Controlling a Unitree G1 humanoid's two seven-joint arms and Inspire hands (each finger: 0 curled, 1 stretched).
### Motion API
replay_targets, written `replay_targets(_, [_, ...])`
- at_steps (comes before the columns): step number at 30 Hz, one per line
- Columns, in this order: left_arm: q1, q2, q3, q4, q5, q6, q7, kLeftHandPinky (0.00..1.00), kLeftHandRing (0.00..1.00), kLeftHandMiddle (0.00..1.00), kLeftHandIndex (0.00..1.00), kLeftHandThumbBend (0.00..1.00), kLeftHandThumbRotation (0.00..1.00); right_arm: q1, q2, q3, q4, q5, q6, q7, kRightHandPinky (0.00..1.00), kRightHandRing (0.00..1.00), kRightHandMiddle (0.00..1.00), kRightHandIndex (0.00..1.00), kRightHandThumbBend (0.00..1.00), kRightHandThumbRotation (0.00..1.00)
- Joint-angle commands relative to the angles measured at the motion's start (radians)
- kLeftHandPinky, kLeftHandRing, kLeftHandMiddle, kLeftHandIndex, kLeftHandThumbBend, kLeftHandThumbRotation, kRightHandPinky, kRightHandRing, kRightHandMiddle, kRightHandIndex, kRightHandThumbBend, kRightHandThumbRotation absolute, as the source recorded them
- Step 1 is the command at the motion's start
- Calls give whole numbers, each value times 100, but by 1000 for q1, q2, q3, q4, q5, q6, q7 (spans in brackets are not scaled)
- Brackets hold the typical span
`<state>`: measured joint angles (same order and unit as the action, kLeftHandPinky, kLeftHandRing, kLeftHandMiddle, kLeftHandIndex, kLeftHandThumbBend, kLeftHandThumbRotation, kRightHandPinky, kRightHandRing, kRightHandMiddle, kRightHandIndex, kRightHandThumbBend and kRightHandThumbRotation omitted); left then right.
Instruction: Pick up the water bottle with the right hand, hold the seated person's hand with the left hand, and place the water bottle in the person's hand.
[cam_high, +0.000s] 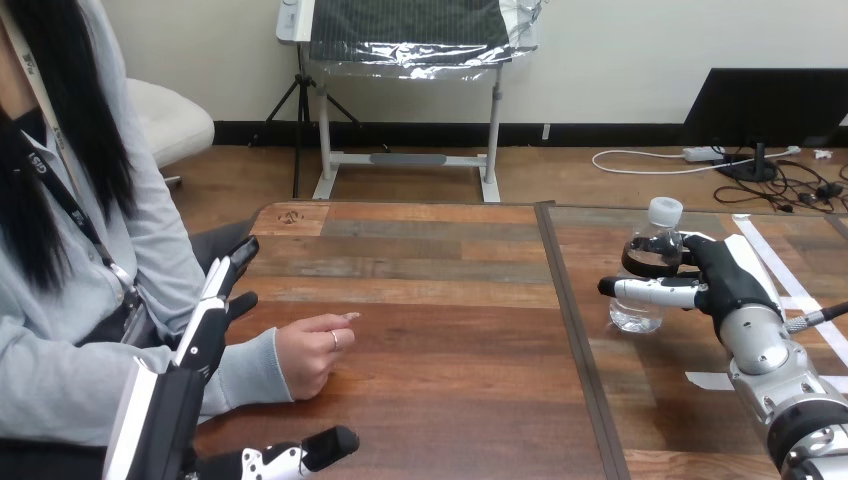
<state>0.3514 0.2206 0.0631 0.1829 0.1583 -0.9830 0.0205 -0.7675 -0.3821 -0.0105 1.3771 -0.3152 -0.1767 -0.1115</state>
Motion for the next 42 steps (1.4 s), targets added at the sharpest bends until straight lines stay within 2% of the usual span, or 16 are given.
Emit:
replay_targets(1, [-26, 14, 22, -58, -15, -21, -2, 89, 97, 99, 95, 100, 46, -63, 5, -3, -12, 2, -14, -2, 71, 81, 85, 88, 91, 30])
replay_targets(5, [-22, 11, 27, -62, -13, -16, -1, 89, 97, 99, 95, 100, 46, -69, 6, 4, -12, -6, -10, -9, 71, 81, 85, 88, 96, 34])
replay_targets(14, [-25, 8, 32, -61, -7, -19, -3, 88, 96, 99, 94, 100, 46, -79, 11, 3, -12, -6, -5, -4, 70, 79, 84, 89, 97, 33])
replay_targets(26, [-28, 3, 28, -59, -15, -15, -11, 87, 96, 98, 93, 100, 46, -85, 21, 4, -11, -6, 0, 0, 72, 80, 84, 88, 93, 29])
replay_targets(35, [-29, 1, 29, -64, -14, -15, -15, 88, 96, 99, 94, 100, 46, -88, 31, 10, -12, -13, -7, -21, 67, 77, 82, 85, 93, 26])
replay_targets(38, [-27, -1, 28, -63, -17, -16, -16, 88, 97, 99, 94, 100, 45, -87, 36, 1, -12, -7, -13, -33, 66, 75, 80, 83, 92, 22])
replay_targets(40, [-26, -3, 28, -61, -19, -16, -16, 88, 97, 99, 94, 100, 45, -87, 39, -4, -13, -3, -18, -42, 64, 73, 78, 80, 91, 12])
replay_targets(42, [-21, -6, 30, -64, -17, -13, -14, 88, 97, 99, 94, 100, 45, -84, 46, -13, -14, 4, -33, -68, 63, 71, 75, 77, 91, 8])
